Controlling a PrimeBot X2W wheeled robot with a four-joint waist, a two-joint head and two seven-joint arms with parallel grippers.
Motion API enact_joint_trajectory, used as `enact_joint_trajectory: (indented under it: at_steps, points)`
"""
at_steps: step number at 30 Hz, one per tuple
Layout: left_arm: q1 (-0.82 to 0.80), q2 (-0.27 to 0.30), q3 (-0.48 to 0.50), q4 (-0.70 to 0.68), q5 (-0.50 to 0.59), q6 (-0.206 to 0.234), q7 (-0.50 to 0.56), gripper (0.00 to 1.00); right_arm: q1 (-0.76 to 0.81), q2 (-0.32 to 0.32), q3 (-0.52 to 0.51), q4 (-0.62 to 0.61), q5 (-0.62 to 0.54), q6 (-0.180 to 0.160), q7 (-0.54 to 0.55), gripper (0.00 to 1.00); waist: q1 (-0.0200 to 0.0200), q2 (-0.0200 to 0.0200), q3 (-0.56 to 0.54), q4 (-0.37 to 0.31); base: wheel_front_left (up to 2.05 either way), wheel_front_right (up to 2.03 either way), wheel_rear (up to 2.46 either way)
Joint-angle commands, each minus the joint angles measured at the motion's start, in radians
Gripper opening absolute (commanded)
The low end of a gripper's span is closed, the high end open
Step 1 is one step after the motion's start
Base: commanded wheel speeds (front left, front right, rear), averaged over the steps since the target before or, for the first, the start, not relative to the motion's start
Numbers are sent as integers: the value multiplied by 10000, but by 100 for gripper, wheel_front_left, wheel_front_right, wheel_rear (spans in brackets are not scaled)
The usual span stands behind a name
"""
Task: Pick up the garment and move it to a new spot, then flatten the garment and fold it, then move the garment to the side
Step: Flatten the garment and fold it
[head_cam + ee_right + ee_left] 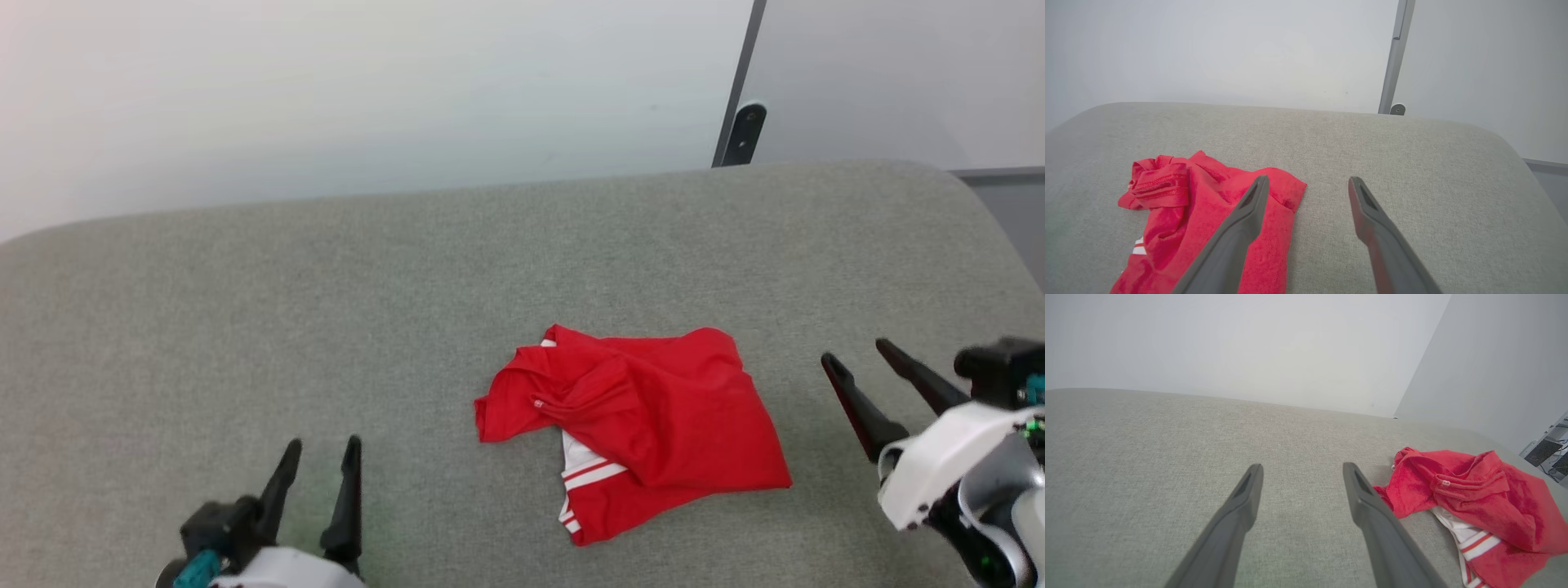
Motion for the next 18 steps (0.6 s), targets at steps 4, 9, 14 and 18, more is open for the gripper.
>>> enact_joint_trajectory:
  at_steps: [4,9,14,18]
  points:
    - [518,16,235,-158,97,81,4,100,705,186,-329,8,-140,-11,-493,100,0,-1,-331,-145,0,0,0]
    - [1134,-12,440,-473,151,108,5,100,1637,389,-915,-317,-251,-11,-724,100,0,-1,-508,-60,0,0,0]
    - [1790,-10,594,-895,284,189,5,100,2603,640,-1588,-913,-421,-11,-634,100,0,-1,-626,1,0,0,0]
    - [2419,-51,672,-1369,341,350,5,100,3295,872,-2020,-1480,-576,-11,-466,100,0,-1,-664,3,0,0,0]
